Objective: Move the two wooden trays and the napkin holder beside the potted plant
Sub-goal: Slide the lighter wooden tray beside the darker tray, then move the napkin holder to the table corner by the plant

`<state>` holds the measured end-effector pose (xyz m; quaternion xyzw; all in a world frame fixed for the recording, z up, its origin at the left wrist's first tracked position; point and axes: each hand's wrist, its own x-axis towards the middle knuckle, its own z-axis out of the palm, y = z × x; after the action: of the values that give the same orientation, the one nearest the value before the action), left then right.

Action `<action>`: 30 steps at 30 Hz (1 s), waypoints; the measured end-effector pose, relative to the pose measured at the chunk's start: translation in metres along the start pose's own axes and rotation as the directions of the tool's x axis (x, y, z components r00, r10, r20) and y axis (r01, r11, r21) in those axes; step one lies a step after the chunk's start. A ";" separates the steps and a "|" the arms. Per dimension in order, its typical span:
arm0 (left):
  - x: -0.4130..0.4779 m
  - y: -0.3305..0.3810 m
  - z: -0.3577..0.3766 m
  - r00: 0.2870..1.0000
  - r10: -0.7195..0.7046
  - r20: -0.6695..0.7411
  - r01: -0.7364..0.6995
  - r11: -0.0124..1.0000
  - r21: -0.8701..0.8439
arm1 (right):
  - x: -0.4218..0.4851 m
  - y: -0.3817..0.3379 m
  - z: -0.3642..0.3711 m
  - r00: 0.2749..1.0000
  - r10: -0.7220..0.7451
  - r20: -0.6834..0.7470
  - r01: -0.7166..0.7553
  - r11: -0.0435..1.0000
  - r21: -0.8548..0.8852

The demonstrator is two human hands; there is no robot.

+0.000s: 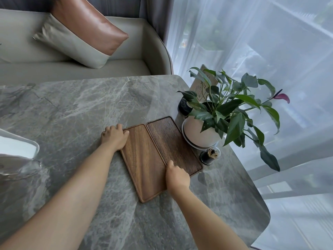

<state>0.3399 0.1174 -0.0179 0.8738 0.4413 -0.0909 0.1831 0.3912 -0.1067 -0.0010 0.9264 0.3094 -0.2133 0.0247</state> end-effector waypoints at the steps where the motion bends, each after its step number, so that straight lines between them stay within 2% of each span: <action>1: -0.001 -0.001 -0.001 1.000 0.005 -0.003 -0.005 1.000 0.003 | 0.000 0.000 0.000 1.000 0.005 -0.003 -0.005 1.000 -0.002; 5: -0.009 -0.006 -0.007 0.999 0.037 -0.032 -0.035 0.998 0.053 | 0.000 -0.002 -0.005 0.999 0.017 -0.036 -0.017 1.000 -0.002; 9: -0.025 -0.022 -0.023 0.987 0.130 -0.093 -0.118 0.986 0.120 | -0.002 -0.019 -0.021 0.994 -0.037 -0.107 0.039 0.999 0.016; 12: -0.041 -0.036 -0.042 0.969 0.201 -0.144 -0.176 0.969 0.175 | -0.003 -0.043 -0.036 0.981 -0.112 -0.156 0.113 0.994 -0.003; 15: -0.058 -0.050 -0.071 0.963 0.217 -0.158 -0.185 0.963 0.197 | -0.005 -0.074 -0.051 0.963 -0.186 -0.195 0.189 0.982 -0.001; 19: -0.083 -0.078 -0.117 0.937 0.244 -0.252 -0.198 0.961 0.193 | -0.016 -0.128 -0.069 0.924 -0.300 -0.238 0.321 0.946 0.053; 21: -0.095 -0.098 -0.139 0.926 0.220 -0.307 -0.175 0.970 0.167 | -0.024 -0.158 -0.075 0.903 -0.364 -0.230 0.387 0.920 0.063; 24: -0.112 -0.140 -0.164 0.925 0.108 -0.365 -0.088 0.994 0.071 | -0.037 -0.200 -0.078 0.867 -0.453 -0.207 0.472 0.880 0.052; 30: -0.143 -0.235 -0.182 0.935 -0.126 -0.331 0.108 0.991 -0.073 | -0.063 -0.265 -0.072 0.835 -0.534 -0.133 0.550 0.817 0.172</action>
<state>0.0655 0.2128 0.1387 0.8434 0.5195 0.0602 0.1231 0.2189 0.0847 0.1135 0.8052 0.5373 -0.2054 -0.1439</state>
